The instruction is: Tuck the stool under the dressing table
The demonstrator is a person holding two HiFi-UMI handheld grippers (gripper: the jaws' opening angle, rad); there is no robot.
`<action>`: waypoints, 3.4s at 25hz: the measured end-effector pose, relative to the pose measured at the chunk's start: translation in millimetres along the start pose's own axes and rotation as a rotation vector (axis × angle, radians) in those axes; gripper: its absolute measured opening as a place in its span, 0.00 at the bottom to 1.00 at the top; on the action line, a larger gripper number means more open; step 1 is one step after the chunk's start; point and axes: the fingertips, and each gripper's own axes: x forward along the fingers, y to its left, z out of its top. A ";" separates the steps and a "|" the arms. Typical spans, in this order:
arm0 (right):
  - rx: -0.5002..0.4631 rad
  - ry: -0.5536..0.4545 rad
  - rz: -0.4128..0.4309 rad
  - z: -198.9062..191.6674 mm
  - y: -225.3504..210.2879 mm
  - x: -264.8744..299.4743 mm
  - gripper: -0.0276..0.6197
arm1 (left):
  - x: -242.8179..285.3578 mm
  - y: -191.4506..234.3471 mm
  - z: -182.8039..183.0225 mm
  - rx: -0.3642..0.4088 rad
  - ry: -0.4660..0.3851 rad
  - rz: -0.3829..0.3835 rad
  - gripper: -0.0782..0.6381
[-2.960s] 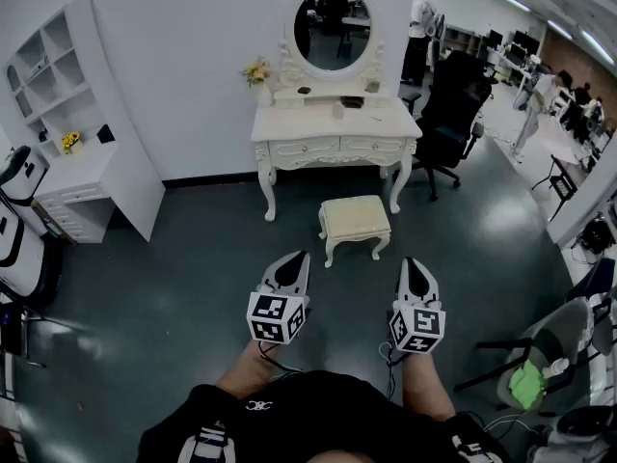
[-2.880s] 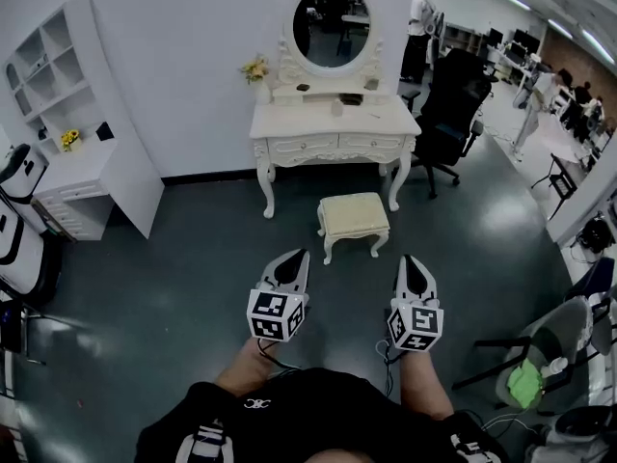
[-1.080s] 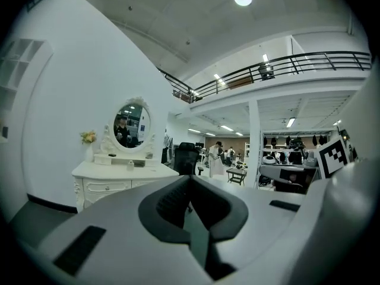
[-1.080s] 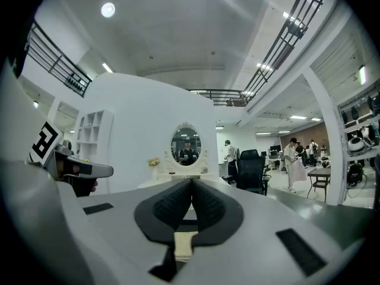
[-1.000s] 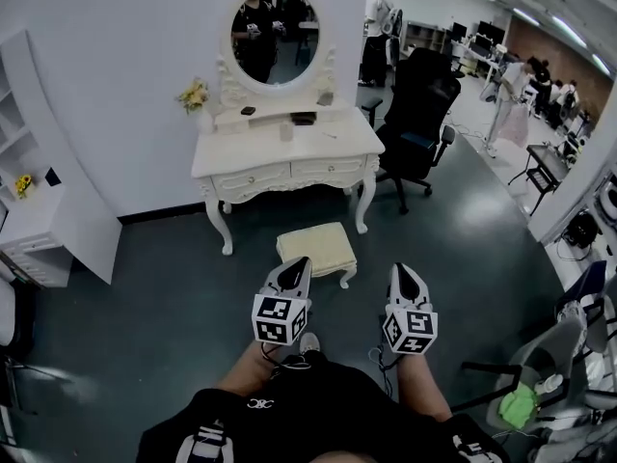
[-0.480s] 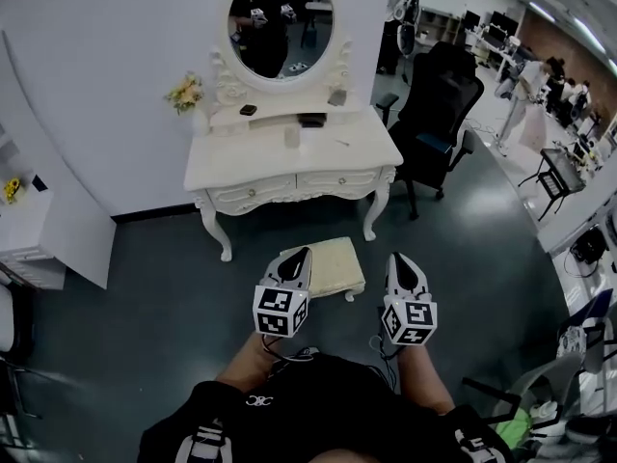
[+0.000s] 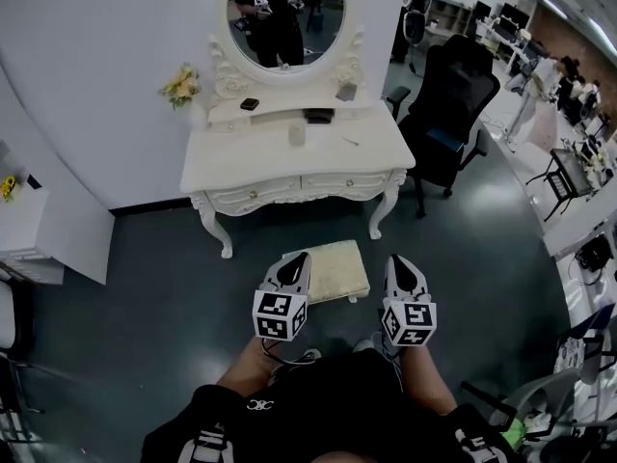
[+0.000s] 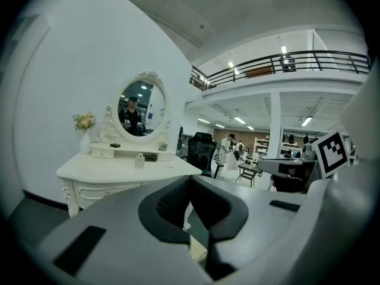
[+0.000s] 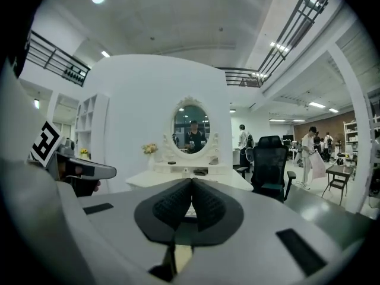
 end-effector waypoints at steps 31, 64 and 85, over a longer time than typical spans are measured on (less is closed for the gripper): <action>-0.020 0.328 0.406 -124.6 -78.7 225.7 0.23 | 138.0 81.4 -98.7 -0.141 0.220 0.332 0.34; -0.175 0.893 0.400 -604.5 -106.4 229.7 0.39 | 194.8 122.4 -581.2 -0.094 0.749 0.149 0.45; -0.200 0.895 0.398 -666.6 -119.5 254.2 0.37 | 230.4 148.8 -641.7 0.034 0.798 0.199 0.41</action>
